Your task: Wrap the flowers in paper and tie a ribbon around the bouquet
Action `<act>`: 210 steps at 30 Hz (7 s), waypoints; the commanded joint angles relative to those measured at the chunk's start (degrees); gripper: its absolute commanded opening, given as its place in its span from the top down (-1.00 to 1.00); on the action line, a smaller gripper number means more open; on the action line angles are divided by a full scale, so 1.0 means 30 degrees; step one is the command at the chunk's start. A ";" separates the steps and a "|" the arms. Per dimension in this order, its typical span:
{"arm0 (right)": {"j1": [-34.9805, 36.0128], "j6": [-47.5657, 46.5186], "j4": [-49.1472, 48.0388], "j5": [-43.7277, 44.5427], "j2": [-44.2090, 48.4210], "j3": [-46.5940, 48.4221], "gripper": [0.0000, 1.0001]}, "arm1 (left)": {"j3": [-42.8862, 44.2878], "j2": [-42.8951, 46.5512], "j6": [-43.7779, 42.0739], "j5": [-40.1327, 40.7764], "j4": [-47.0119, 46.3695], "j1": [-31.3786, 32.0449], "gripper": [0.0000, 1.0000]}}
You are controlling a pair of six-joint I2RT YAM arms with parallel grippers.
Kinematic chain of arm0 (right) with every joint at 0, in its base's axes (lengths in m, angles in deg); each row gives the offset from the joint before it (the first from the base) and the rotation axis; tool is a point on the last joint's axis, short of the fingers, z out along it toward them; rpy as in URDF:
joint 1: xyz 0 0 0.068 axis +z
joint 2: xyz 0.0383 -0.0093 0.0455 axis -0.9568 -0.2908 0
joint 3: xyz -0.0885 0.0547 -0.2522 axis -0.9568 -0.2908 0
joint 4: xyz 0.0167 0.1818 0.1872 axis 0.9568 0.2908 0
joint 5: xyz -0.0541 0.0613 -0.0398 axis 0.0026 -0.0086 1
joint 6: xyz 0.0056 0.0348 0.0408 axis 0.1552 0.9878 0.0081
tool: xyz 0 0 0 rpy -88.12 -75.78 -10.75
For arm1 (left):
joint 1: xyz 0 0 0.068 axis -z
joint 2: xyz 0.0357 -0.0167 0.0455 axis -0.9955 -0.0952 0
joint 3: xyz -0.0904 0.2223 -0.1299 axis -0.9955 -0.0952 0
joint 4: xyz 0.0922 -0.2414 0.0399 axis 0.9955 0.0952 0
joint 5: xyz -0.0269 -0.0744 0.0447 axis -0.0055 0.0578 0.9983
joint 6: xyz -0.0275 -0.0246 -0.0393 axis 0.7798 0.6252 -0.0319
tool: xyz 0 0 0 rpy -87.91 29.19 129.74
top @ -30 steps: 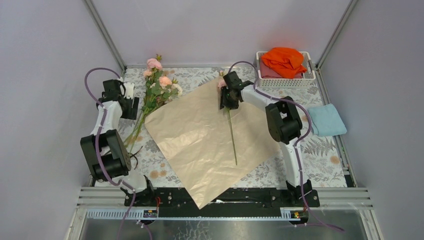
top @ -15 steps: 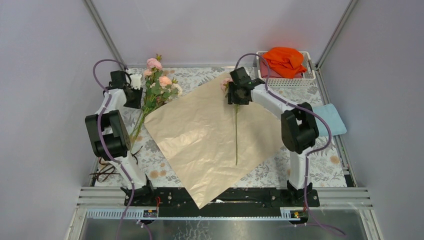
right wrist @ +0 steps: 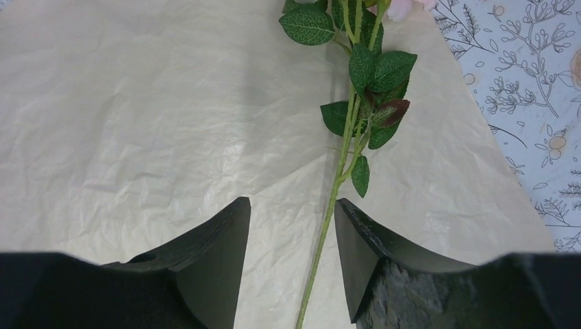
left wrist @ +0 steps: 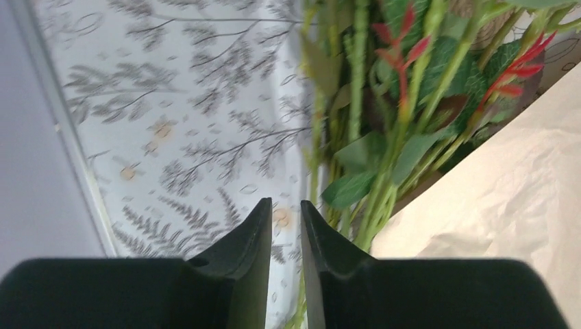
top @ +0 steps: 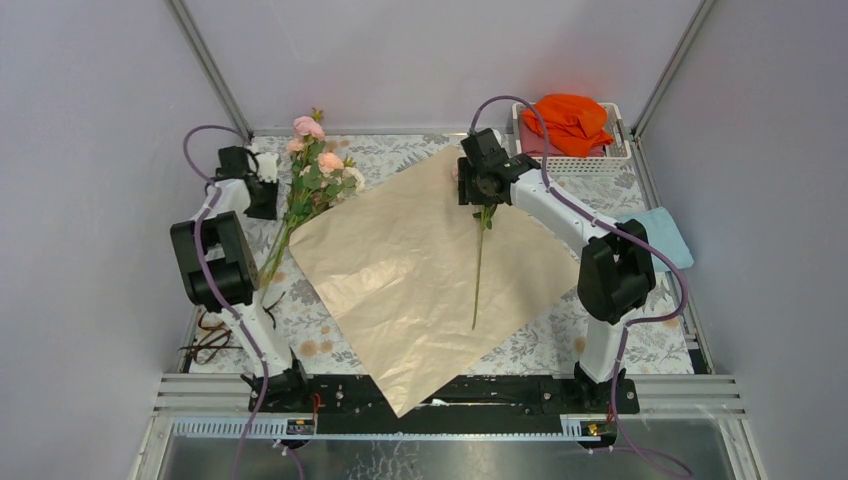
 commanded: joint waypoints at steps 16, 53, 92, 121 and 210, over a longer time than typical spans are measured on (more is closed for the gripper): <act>0.0249 -0.0880 0.0809 0.0831 0.0396 -0.0029 -0.12 | -0.0651 -0.0257 -0.1128 -0.2567 0.0606 -0.1947 0.03; 0.0306 -0.1474 0.1289 0.0932 -0.0386 0.0306 -0.09 | -0.2171 0.0557 -0.0317 -0.2524 0.0060 0.0097 0.39; 0.2701 -0.2486 -0.3435 -0.5019 0.1874 0.0431 -0.09 | 0.0758 0.9944 0.1634 -1.2928 0.2245 -0.3371 1.00; 0.5215 1.2410 -2.1002 -0.5053 -0.1210 -0.0473 -0.11 | -0.4362 1.2564 0.9134 -1.7407 -0.3143 0.3858 1.00; -0.0613 -0.0484 -0.0430 -0.2332 -0.4766 0.1808 1.00 | -0.2335 0.7055 1.5627 -0.2531 -0.4188 0.6370 1.00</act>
